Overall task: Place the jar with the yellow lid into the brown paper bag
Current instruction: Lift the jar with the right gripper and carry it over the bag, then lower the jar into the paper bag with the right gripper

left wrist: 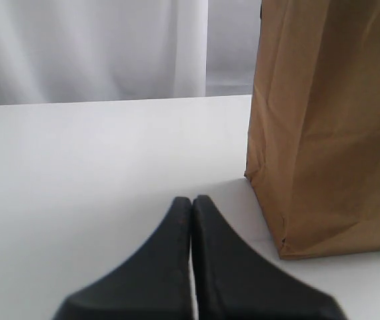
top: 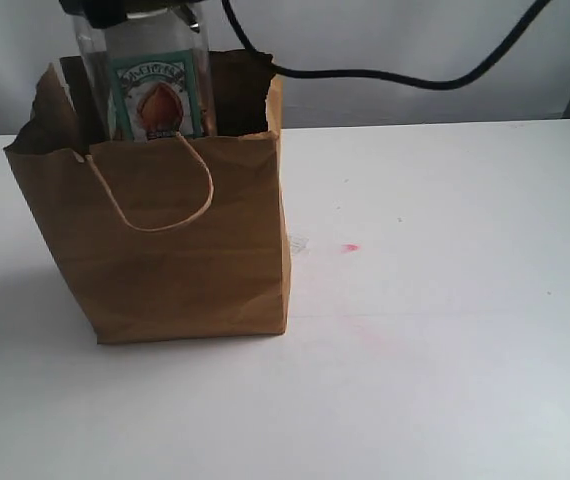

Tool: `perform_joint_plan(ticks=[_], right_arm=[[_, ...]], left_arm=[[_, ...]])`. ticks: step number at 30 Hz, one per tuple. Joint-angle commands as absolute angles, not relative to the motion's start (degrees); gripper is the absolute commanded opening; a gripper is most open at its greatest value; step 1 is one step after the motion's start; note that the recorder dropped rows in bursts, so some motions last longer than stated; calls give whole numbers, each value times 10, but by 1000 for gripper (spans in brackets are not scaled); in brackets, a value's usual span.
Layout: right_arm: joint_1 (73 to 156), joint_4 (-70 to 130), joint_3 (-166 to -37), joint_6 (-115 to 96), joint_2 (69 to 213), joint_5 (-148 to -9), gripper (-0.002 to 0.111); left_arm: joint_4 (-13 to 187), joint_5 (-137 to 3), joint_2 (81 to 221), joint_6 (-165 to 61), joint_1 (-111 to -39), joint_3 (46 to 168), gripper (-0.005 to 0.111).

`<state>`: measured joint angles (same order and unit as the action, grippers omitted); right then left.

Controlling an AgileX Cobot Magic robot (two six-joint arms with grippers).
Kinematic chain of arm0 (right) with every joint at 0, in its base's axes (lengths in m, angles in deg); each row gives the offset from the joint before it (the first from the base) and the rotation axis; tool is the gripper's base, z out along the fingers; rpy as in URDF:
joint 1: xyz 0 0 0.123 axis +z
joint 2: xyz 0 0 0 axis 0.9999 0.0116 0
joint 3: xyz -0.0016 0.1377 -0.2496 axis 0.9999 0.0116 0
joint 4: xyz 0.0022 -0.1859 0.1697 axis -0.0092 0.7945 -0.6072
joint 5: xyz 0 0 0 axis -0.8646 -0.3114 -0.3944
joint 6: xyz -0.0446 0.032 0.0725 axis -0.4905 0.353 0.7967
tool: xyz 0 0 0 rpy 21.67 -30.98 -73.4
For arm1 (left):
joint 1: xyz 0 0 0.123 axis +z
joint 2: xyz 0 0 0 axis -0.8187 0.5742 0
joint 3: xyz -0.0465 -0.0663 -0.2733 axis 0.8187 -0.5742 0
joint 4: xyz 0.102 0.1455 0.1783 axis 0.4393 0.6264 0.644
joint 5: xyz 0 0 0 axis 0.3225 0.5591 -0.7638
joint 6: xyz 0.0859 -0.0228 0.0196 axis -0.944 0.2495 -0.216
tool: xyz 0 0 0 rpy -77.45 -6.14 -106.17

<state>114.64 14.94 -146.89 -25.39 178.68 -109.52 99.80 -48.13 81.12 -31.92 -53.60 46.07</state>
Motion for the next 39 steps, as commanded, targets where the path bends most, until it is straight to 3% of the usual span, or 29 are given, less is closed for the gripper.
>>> perform_joint_plan(ticks=[1, 39], right_arm=[[1149, 158, -1472, -254, 1799, -1110, 0], [1149, 170, -1469, -250, 1928, -1204, 0]], left_arm=[[996, -486, 813, -317, -538, 462, 1], [996, -486, 813, -317, -538, 462, 1]])
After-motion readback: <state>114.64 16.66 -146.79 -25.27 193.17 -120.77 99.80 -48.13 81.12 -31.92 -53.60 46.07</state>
